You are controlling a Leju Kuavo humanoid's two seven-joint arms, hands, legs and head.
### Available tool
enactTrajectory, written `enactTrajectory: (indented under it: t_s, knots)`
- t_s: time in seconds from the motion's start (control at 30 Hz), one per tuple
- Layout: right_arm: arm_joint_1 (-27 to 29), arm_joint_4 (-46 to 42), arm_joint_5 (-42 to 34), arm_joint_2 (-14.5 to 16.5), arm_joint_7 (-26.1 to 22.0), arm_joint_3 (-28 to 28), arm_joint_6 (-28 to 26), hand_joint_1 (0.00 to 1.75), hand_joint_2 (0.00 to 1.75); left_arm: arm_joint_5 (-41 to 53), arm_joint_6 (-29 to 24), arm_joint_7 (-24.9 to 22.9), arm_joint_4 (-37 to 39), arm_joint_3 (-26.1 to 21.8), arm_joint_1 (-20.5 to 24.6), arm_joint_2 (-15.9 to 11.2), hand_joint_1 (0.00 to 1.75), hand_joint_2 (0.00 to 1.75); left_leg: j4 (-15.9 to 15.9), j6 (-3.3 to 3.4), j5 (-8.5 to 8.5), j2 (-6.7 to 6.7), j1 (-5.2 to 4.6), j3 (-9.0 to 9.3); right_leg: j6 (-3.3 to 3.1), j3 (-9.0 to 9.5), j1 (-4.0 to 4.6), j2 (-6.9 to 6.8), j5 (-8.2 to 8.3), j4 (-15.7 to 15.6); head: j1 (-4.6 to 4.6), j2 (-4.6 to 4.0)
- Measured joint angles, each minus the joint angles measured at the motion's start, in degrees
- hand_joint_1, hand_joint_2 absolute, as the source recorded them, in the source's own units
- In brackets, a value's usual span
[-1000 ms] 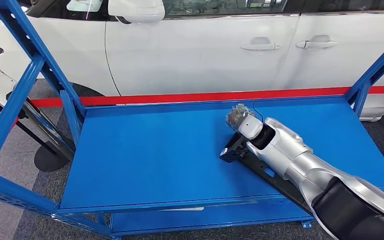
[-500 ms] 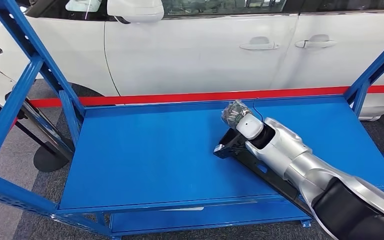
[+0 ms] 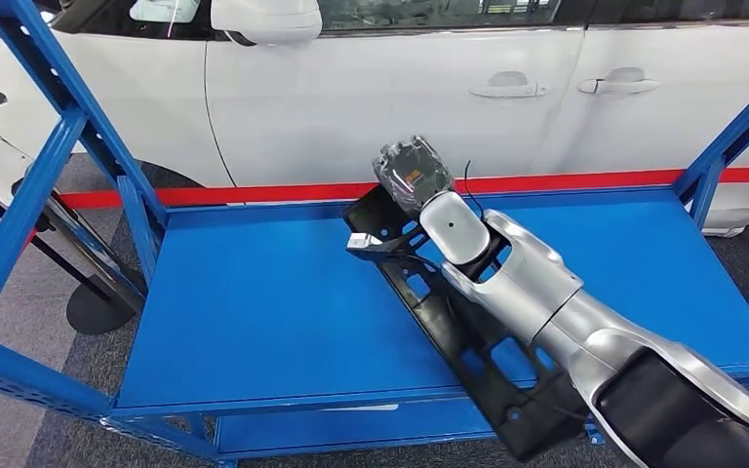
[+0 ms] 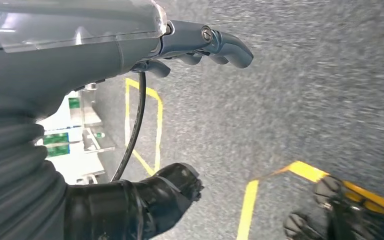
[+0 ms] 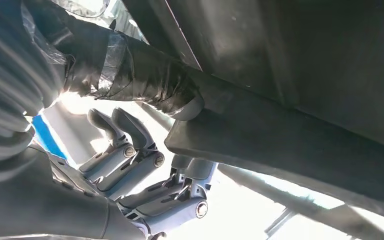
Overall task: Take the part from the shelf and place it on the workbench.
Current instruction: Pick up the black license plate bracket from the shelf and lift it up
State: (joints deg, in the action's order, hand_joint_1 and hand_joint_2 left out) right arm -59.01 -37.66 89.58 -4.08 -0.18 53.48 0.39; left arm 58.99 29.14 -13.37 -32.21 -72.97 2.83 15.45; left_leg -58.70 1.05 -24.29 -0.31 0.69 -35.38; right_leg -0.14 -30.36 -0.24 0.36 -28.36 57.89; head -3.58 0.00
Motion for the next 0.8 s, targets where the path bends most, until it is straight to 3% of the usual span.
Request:
enactTrajectory:
  t_s: [0.27, 0.8]
  knots:
    - [0.85, -7.87, 0.19, -0.45, 1.69, -2.59, -1.08, 1.75, 1.75, -0.13, 1.30, -0.27, -6.01, -0.28, -0.99, 3.15, 0.00, 1.75, 0.00, 0.01, 0.01, 0.01, -0.01, 0.02, 0.01, 0.01, -0.02, 0.00, 0.01, -0.01, 0.00, 0.00]
    - [2.36, -19.80, 0.21, -3.47, 10.14, -5.03, 0.10, 1.75, 1.75, -0.56, 0.79, -0.27, -7.48, -1.41, -1.46, 4.43, 0.00, 1.75, 0.00, 0.01, 0.00, 0.00, -0.01, 0.03, 0.02, 0.01, -0.02, 0.01, 0.01, -0.01, -0.01, 0.00]
